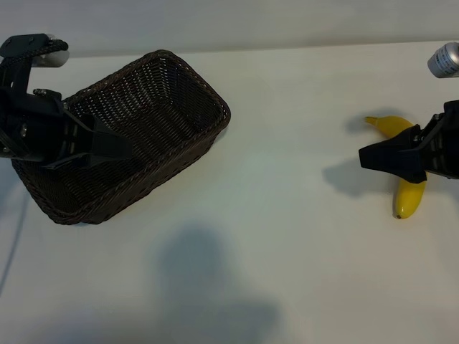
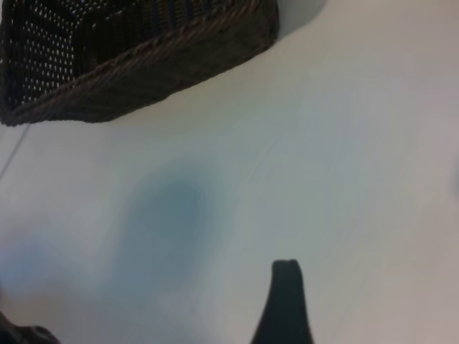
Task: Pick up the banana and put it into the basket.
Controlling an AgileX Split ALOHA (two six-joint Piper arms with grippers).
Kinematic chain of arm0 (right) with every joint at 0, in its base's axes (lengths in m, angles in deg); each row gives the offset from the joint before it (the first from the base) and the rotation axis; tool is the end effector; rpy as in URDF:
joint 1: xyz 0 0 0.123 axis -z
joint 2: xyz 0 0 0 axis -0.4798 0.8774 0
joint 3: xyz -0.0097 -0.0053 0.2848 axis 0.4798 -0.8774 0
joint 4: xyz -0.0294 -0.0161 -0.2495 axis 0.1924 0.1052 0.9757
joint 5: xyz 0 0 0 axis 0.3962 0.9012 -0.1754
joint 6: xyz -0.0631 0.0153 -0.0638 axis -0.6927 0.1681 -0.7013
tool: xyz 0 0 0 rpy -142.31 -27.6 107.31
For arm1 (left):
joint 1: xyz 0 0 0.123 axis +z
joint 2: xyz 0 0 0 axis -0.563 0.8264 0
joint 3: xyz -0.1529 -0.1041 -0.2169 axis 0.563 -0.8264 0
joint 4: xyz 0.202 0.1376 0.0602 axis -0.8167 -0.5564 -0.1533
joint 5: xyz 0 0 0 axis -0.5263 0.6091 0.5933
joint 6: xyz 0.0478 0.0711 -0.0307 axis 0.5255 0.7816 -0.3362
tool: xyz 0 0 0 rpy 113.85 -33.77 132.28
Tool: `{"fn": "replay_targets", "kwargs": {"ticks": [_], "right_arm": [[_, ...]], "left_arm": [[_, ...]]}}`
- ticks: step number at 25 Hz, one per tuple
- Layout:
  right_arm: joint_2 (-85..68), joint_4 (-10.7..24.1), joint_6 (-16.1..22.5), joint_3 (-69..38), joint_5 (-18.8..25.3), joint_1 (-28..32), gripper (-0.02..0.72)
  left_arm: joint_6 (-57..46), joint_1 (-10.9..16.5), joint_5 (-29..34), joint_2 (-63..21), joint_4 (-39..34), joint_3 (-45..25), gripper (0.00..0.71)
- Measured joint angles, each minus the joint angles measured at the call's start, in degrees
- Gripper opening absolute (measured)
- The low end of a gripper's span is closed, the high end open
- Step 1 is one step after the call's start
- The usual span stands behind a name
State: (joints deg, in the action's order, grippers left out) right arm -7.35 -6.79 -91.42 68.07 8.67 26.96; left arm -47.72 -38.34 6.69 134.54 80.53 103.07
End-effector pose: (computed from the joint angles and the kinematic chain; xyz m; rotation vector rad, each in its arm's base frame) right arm 0.2255 0.0630 0.2506 -0.4221 2.3653 0.7970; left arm 0.2563 -0.0607 0.2639 0.3666 2.4654 -0.6117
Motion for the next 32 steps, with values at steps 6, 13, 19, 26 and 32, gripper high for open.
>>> {"fn": "replay_targets", "kwargs": {"ticks": [6,13,19,26,32], "right_arm": [[0.0,0.0,0.0,0.0,-0.1,0.0,0.595],[0.0,0.0,0.0,0.0,-0.2,0.0,0.595],[0.0,0.0,0.0,0.0,-0.2,0.0,0.595],[0.0,0.0,0.0,0.0,-0.2,0.0,0.594],[0.0,0.0,0.0,0.0,-0.2,0.0,0.594]], "left_arm": [[0.0,0.0,0.0,0.0,0.0,0.0,0.481],[0.0,0.0,0.0,0.0,0.0,0.0,0.481],[0.0,0.0,0.0,0.0,0.0,0.0,0.481],[0.0,0.0,-0.1,0.0,0.0,0.0,0.481],[-0.4,0.0,-2.5,0.0,-0.1,0.0,0.481]]}}
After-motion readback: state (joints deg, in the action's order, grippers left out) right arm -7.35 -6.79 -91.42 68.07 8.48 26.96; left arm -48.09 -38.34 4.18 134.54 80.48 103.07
